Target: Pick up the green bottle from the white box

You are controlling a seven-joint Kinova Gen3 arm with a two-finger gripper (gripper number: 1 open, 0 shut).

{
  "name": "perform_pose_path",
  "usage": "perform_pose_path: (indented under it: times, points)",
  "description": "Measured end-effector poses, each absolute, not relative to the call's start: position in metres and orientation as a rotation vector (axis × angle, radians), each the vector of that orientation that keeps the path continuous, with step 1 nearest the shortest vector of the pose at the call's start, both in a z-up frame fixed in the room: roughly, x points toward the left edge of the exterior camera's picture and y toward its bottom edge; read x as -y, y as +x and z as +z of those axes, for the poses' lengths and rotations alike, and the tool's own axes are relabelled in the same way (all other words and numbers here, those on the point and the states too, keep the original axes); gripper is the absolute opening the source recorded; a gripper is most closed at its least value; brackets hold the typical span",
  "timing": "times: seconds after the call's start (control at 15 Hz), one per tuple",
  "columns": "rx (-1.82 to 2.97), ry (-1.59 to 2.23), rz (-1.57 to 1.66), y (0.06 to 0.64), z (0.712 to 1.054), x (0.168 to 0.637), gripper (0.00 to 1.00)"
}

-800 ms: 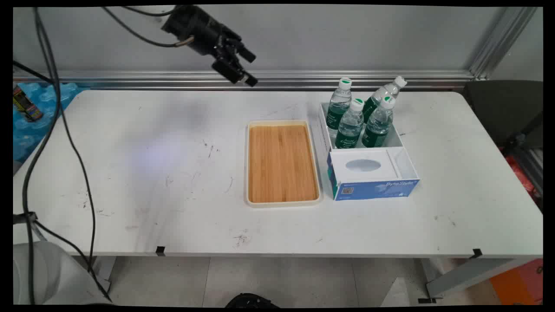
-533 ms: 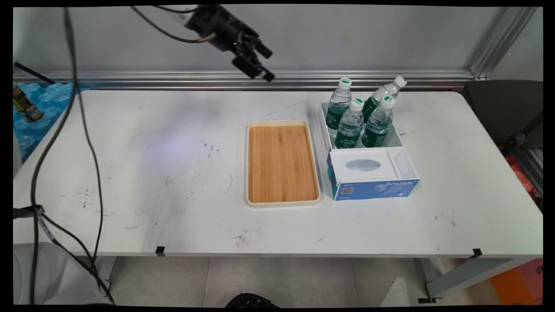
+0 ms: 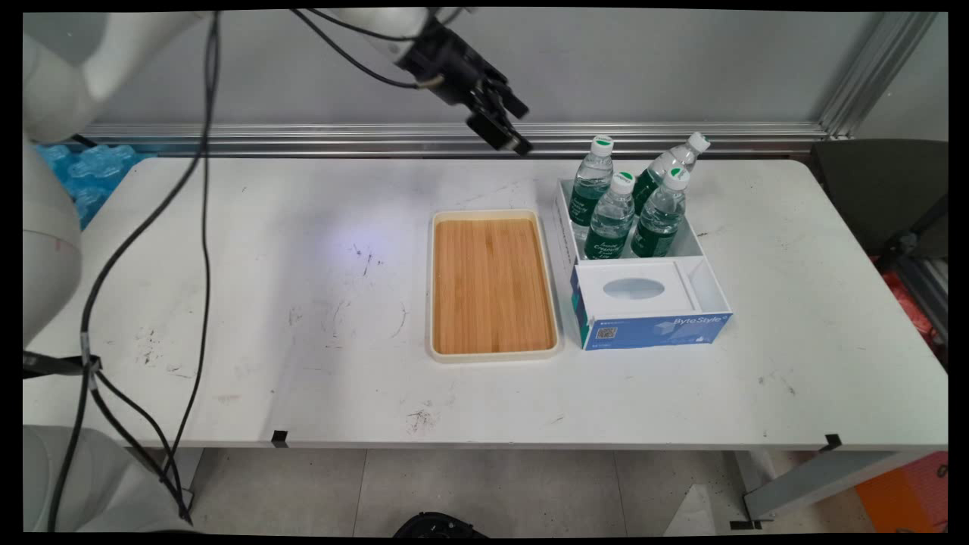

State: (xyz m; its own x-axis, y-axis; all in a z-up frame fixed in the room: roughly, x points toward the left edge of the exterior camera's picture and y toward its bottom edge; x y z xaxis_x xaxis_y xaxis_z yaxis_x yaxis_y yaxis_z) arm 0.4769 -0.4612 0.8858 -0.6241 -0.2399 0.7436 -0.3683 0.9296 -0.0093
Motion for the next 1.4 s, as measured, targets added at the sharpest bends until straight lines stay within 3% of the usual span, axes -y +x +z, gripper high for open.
perform_pose_path:
  times: [0.67,1.27,1.33,1.4]
  points:
    - [2.275,0.423,0.168,0.421,0.823,0.507,1.0]
    - [2.265,0.47,0.153,0.385,0.793,0.526,1.0]
    - [2.264,0.472,0.153,0.383,0.791,0.527,0.0]
    - [2.264,0.471,0.154,0.381,0.789,0.527,0.0]
